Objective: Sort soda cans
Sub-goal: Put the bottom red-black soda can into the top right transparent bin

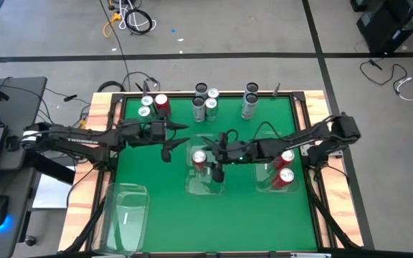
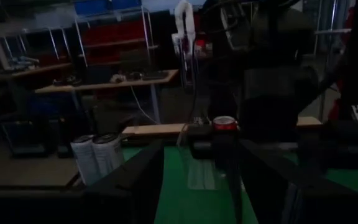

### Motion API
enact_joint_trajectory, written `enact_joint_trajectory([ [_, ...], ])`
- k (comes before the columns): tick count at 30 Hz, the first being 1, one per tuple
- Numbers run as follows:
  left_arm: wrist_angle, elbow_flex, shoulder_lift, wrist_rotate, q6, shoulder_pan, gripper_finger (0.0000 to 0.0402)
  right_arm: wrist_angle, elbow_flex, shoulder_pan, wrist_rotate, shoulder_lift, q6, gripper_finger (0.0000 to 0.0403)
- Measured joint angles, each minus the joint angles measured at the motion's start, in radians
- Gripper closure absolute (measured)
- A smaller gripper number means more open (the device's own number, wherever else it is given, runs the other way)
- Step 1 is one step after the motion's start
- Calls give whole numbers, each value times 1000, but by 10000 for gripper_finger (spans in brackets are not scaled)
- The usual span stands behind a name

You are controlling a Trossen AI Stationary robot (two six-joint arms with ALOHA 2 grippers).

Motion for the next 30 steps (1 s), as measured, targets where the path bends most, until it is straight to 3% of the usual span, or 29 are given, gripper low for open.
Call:
enact_joint_trajectory([
  [8, 37, -45, 3, -10, -8, 27, 195, -3, 51, -13, -10, 116, 21, 16],
  [14, 30, -45, 3, -17, -4, 28, 195, 10, 51, -32, -9, 172, 56, 19],
  [21, 31, -45, 4, -28, -1, 28, 195, 32, 50, -47, -10, 164, 82, 82],
  [30, 25, -45, 4, -50, -23, 28, 195, 23, 49, -47, -6, 41, 66, 304],
])
